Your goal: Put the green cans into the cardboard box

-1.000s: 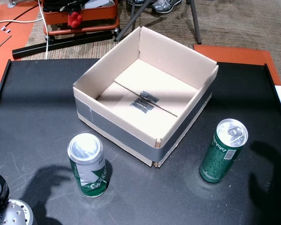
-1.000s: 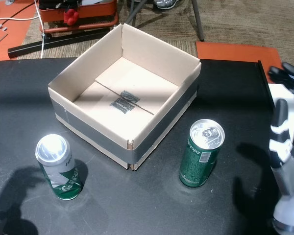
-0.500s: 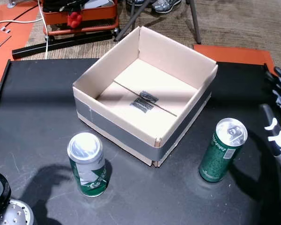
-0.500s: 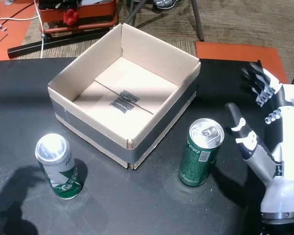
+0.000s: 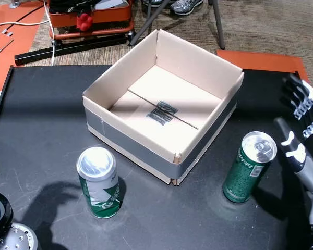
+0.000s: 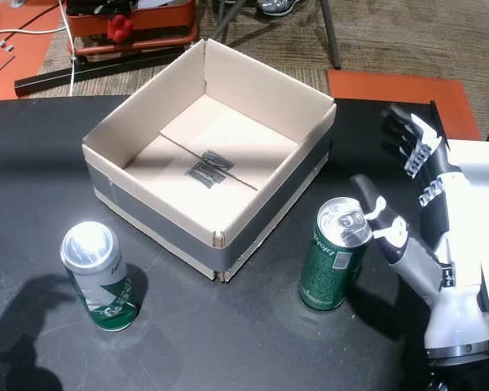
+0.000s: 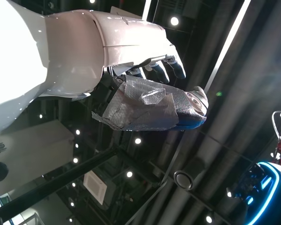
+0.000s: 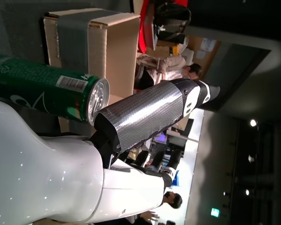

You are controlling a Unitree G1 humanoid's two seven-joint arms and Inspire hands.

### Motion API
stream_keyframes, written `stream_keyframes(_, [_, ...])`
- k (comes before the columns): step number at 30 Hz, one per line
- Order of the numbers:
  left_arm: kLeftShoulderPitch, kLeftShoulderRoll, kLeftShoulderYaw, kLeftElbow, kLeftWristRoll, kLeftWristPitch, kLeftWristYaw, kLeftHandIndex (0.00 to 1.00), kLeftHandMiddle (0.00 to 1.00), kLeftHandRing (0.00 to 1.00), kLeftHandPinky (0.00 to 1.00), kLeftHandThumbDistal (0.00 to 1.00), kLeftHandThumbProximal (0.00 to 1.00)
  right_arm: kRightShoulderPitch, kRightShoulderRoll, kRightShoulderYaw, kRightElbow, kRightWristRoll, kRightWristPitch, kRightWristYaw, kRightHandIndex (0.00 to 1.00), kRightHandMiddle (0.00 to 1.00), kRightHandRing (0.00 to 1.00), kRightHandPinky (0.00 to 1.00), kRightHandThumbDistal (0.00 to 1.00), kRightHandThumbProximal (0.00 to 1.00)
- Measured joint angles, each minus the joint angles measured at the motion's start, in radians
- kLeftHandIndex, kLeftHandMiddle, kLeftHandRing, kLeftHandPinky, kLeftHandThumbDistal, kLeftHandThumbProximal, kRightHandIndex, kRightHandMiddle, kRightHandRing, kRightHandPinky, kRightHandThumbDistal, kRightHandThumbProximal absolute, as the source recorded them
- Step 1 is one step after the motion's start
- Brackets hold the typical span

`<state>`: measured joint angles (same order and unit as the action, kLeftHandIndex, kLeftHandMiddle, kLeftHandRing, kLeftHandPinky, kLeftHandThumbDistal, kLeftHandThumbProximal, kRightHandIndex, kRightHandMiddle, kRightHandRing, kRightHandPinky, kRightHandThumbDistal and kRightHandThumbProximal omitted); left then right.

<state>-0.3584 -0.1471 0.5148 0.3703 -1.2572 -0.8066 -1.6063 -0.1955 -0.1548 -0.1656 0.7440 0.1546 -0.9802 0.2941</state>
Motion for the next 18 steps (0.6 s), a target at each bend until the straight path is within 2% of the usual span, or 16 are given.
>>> stream_keyframes(9, [-0.001, 0.000, 0.000, 0.003, 0.000, 0.000, 0.000, 0.70, 0.74, 0.85, 0.87, 0.29, 0.71, -0.027, -0.010, 0.000, 0.057, -0.002, 0.044, 0.007, 0.88, 0.88, 0.87, 0.88, 1.00, 0.45])
stream_keyframes(18, [-0.001, 0.000, 0.002, 0.005, 0.000, 0.000, 0.000, 0.70, 0.74, 0.85, 0.87, 0.28, 0.71, -0.050, -0.011, -0.004, 0.130, -0.010, 0.057, 0.007, 0.82, 0.83, 0.83, 0.87, 0.95, 0.35])
